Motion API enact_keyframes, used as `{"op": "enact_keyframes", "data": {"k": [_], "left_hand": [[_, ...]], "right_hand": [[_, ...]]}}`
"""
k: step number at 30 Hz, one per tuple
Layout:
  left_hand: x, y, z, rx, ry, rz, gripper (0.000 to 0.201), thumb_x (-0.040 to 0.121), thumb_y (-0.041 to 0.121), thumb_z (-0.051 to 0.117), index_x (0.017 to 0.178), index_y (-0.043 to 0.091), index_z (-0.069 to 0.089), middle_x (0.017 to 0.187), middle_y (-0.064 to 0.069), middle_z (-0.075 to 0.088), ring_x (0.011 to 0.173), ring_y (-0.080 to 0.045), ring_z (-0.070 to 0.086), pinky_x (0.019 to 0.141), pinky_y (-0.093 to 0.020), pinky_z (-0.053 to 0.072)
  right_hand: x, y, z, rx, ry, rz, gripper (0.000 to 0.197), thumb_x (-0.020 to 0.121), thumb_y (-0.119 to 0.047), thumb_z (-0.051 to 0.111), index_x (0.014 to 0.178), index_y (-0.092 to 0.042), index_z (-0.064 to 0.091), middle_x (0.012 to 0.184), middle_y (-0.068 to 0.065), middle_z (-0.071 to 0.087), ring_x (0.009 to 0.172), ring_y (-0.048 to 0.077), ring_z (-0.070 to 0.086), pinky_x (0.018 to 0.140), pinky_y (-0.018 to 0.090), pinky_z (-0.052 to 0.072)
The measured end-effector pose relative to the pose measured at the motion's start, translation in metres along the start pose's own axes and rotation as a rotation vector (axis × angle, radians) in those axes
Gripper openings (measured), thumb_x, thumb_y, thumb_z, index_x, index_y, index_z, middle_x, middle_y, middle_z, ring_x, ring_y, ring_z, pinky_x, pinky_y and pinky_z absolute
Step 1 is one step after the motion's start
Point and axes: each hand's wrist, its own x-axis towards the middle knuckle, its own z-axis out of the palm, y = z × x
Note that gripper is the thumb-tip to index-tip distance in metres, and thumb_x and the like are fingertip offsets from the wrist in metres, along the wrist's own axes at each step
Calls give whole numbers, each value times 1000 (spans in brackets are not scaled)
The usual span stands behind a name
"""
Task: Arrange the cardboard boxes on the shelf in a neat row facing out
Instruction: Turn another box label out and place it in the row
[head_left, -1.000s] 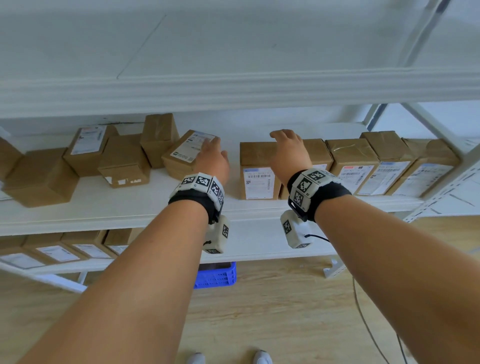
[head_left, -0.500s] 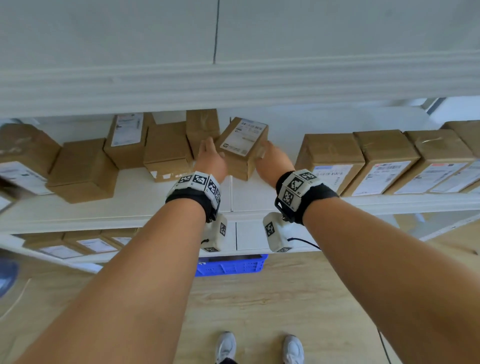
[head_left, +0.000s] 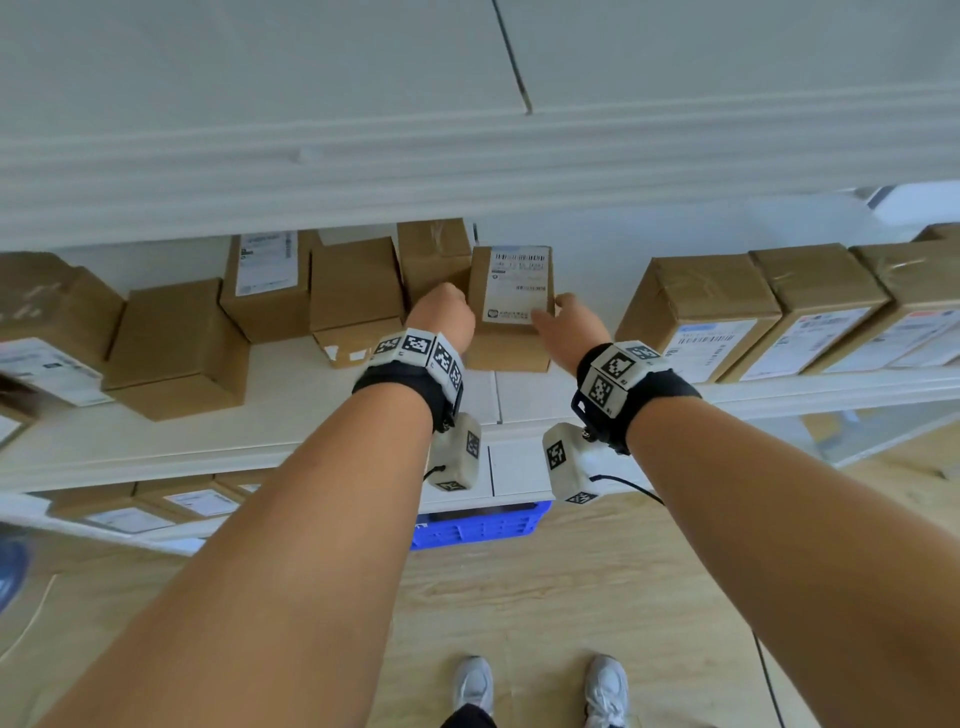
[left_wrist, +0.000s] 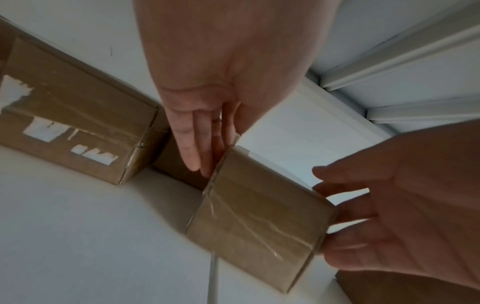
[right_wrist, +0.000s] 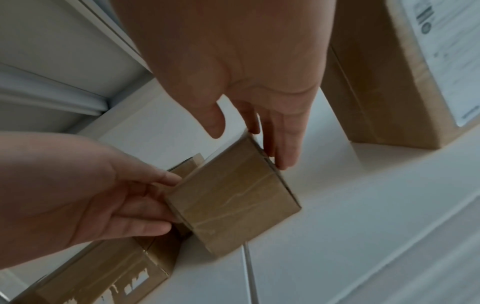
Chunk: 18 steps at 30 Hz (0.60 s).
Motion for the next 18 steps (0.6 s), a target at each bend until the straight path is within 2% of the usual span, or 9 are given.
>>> {"op": "enact_keyframes", "data": {"k": [1,3,6,8,9,11,14,16,18], "left_hand": [[0,-1,1,-12,-10,-17,33,101,9,35,122,3,60,120,-17,65,107,-34,63,87,-36,50],[-3,-4,4,-29,-20,-46,32,102,17,37,118,4,62,110,-16,69,96,-34,67,86,-39,55],[-11,-4,10,6,-50,-85,38,101,32,39,122,8,59,100,-10,68,85,-29,67,76,-34,55],[-17,-3,16,34,-83,-90,42,99,35,43,130,11,55,104,-8,66,85,-27,64,73,-31,52],[-21,-3,19,38,-97,-92,43,98,36,44,132,13,55,109,-7,66,88,-27,65,76,-31,54],[-26,-4,23,22,-100,-87,39,96,38,47,123,14,62,110,-7,68,89,-27,68,81,-35,57],[-35,-4,23,-44,-75,-85,29,94,32,53,108,10,66,102,-9,70,83,-26,67,78,-35,58],[-37,-3,21,-47,-71,-81,27,92,24,53,113,10,64,103,-8,68,86,-26,66,77,-35,58],[-40,-2,18,-13,-35,-59,29,92,17,52,119,9,59,102,-4,64,85,-24,62,68,-31,50]], "right_hand": [[0,1,-1,-25,-1,20,44,100,-26,38,139,-7,35,130,12,55,110,27,58,75,30,42],[-2,5,-4,-80,-22,60,43,100,-28,36,136,-5,38,122,13,57,105,28,58,73,31,42],[-5,8,-5,-175,-47,74,39,101,-30,35,123,-3,51,100,10,57,86,26,56,64,29,41],[-6,11,-5,-213,-40,57,34,99,-25,38,118,-1,54,95,10,55,83,26,53,66,31,41],[-8,13,-6,-224,-43,48,32,98,-21,40,116,0,56,94,10,56,82,26,52,65,31,41],[-12,17,-6,-225,-52,41,27,95,-14,42,111,-2,59,94,10,60,79,26,55,62,30,43],[-20,22,-8,-217,-34,2,20,92,-13,46,107,-5,57,101,11,64,80,25,58,64,30,44],[-25,23,-11,-218,5,-36,21,90,-11,49,110,-6,54,107,11,61,86,26,60,66,31,46],[-29,23,-14,-201,58,-73,29,87,-9,51,116,-5,50,116,12,57,95,28,61,71,31,51]]}}
